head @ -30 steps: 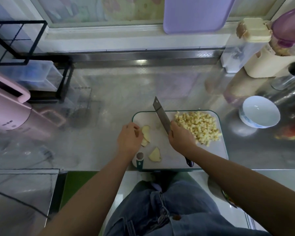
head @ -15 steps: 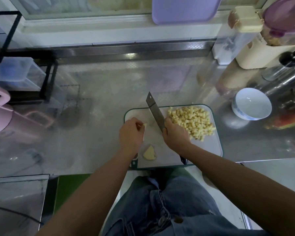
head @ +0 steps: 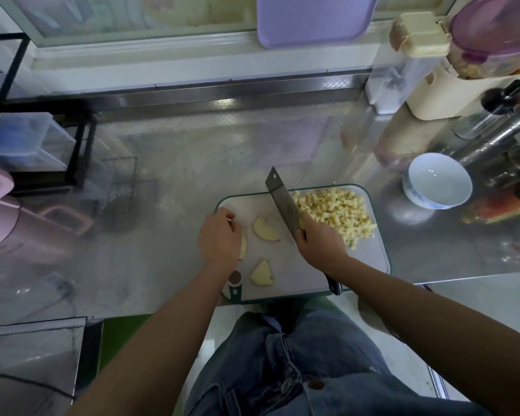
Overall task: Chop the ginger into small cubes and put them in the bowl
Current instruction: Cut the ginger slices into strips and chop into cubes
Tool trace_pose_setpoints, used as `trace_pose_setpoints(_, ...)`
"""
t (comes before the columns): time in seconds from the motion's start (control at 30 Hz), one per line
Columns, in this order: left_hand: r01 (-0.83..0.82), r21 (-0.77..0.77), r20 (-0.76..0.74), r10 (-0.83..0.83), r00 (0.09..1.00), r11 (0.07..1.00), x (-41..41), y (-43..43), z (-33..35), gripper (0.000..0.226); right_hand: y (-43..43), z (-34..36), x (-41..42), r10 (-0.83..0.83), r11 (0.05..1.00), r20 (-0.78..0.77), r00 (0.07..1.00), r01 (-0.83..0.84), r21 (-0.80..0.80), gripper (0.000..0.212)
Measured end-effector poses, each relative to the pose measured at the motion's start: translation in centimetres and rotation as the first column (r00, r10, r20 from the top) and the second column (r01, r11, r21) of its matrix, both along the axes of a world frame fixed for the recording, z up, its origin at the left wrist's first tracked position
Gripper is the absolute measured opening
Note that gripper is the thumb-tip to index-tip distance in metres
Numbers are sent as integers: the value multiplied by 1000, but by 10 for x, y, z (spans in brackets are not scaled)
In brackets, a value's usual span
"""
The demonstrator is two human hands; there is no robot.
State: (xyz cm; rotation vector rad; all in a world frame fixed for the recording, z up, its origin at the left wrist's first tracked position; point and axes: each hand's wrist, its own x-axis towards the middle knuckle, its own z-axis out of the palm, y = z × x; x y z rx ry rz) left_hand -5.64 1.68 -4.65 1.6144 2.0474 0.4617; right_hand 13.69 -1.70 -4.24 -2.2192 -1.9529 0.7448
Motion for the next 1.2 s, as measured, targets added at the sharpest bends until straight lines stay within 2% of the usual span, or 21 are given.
trace_pose_setpoints(0.2,109,-111,22,-107,994,988,-17,-21,-12,42,3,4,-13,-7,1000,38,999,6,0,7)
trace_pose_setpoints(0.43,38,4,53,-38,998,999,-14,-17,-10,26,3,5,-14,-8,1000,46,999,9,-7,11)
trace_pose_setpoints(0.6,-132,5,340,123,932,991,-16,-8,-8,24,3,5,-13,-1,1000,52,999,2,-9,12)
trace_pose_setpoints(0.67,-161,-29,383,160,910,987,-15,0,-10,28,3,5,-13,3,1000,57,998,-2,-12,11)
trace_pose_setpoints(0.77,-71,-58,254,83,964,996,-14,8,-13,37,3,5,-13,9,1000,67,998,-8,-16,8)
trace_pose_setpoints(0.87,37,14,101,-39,994,999,-16,3,-13,31,3,4,-13,12,1000,69,998,-11,-4,7)
trace_pose_setpoints(0.93,135,-5,44,-135,990,991,-20,-4,-12,26,3,3,-12,10,1000,67,998,-11,4,8)
trace_pose_setpoints(1.03,276,-65,-38,-278,960,959,-26,-14,-15,32,3,0,-12,9,1000,63,998,-10,22,7)
trace_pose_setpoints(1.2,305,-45,-112,-308,945,951,-21,-14,-14,25,3,0,-11,7,1000,54,999,-8,30,11)
